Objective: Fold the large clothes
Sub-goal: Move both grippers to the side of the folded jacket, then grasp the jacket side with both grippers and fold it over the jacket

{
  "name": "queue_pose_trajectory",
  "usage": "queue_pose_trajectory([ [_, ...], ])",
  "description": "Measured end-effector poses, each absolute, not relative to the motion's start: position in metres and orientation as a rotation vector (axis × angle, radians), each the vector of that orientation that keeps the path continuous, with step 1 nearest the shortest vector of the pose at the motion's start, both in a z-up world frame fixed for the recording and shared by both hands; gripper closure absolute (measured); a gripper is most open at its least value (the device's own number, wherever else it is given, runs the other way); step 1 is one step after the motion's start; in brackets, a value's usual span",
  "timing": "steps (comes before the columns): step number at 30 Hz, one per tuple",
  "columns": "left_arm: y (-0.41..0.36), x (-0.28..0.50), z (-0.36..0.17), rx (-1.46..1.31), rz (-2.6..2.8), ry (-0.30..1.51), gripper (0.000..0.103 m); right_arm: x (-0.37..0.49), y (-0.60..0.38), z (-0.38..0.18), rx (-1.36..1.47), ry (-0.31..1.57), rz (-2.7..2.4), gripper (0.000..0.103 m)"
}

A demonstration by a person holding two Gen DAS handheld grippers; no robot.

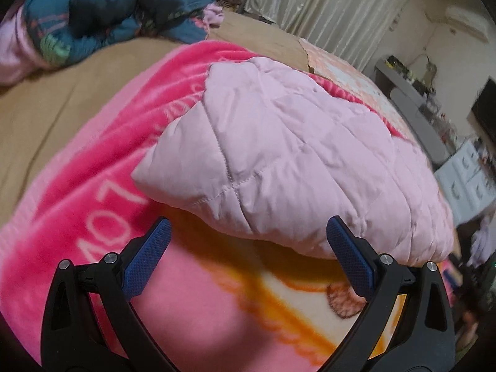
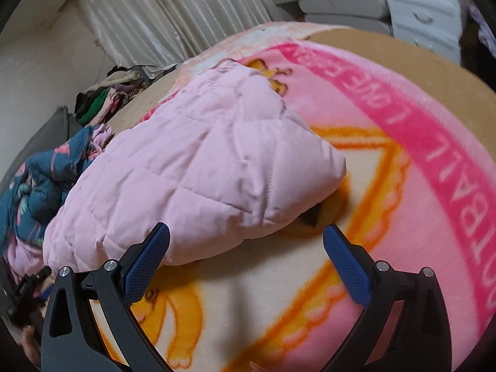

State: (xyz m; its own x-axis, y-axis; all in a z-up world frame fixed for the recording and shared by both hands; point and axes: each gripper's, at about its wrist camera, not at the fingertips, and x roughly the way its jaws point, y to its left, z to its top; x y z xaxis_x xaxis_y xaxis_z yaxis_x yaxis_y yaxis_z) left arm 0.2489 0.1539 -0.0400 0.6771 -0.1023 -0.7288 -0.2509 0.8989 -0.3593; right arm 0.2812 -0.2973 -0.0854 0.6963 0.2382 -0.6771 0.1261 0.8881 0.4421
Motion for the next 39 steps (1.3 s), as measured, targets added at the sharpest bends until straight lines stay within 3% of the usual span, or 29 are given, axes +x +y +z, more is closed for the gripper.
queue_pose_trajectory([
  [7, 0.167, 0.263, -0.059, -0.664, 0.039, 0.836, 0.009, 0.305, -0.306, -0.101, 0.623, 0.824, 0.084, 0.004],
  [28, 0.172, 0.313, -0.098, -0.939, -0.019, 0.817, 0.008, 0.356, -0.298, -0.123, 0.745, 0.809, 0.149, 0.004],
  [30, 0.171, 0.316, -0.097, -0.935, -0.02, 0.812, 0.008, 0.357, -0.298, -0.121, 0.726, 0.805, 0.161, 0.012],
  [32, 0.167, 0.314, -0.093, -0.907, -0.019, 0.797, 0.011, 0.357, -0.296, -0.116, 0.699, 0.793, 0.186, 0.032],
  [35, 0.16, 0.311, -0.081, -0.836, -0.02, 0.772, 0.028, 0.354, -0.288, -0.102, 0.616, 0.763, 0.22, 0.055],
  [36, 0.158, 0.31, -0.072, -0.796, -0.023, 0.758, 0.037, 0.353, -0.284, -0.096, 0.575, 0.754, 0.231, 0.058],
  [39, 0.152, 0.306, -0.055, -0.718, -0.048, 0.733, 0.051, 0.349, -0.27, -0.072, 0.425, 0.708, 0.253, 0.067],
])
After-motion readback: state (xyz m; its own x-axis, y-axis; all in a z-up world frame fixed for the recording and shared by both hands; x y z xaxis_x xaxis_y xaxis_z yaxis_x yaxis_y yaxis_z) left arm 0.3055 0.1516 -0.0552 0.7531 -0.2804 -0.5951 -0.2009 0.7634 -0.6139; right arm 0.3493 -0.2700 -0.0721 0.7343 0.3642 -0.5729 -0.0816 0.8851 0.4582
